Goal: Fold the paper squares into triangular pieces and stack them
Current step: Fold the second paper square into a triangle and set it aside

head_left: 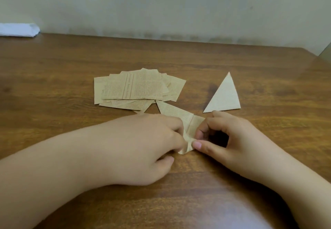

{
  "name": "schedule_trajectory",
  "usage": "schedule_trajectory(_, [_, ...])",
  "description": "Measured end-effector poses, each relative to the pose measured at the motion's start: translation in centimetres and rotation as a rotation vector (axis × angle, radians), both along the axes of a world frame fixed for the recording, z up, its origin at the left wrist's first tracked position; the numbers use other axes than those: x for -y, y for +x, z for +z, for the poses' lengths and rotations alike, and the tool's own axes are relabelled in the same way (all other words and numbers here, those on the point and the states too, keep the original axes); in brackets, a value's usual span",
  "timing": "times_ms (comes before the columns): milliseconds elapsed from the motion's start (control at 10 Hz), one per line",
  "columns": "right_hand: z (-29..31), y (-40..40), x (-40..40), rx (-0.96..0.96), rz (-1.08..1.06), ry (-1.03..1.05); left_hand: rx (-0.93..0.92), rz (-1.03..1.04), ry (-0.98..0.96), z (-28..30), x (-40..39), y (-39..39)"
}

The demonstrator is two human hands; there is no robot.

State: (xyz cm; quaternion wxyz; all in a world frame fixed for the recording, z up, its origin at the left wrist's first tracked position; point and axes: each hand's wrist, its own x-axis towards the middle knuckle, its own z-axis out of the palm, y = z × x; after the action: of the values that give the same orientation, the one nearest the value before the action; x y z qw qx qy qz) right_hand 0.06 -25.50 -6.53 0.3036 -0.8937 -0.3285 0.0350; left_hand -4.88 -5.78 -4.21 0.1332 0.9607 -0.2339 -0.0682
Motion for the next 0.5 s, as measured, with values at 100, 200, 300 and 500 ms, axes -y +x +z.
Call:
schedule_trajectory(100, [0.2, 0.2, 1.0, -0.020, 0.085, 0.006, 0.031, -0.141, -0.103, -0.8, -2.2, 0.9])
schedule_trajectory(200, [0.0, 0.4, 1.4, 0.000, 0.107, 0.021, 0.012, -0.157, -0.071, -1.9, -3.6, 1.2])
schedule_trajectory(300, [-0.2, 0.6, 1.5, 0.002, 0.098, 0.018, 0.074, -0.169, -0.103, -2.9, -3.5, 0.5])
schedule_trajectory(500, [0.1, 0.8, 1.6, -0.001, 0.122, -0.002, 0.220, -0.227, 0.013, -4.7, -4.4, 0.4])
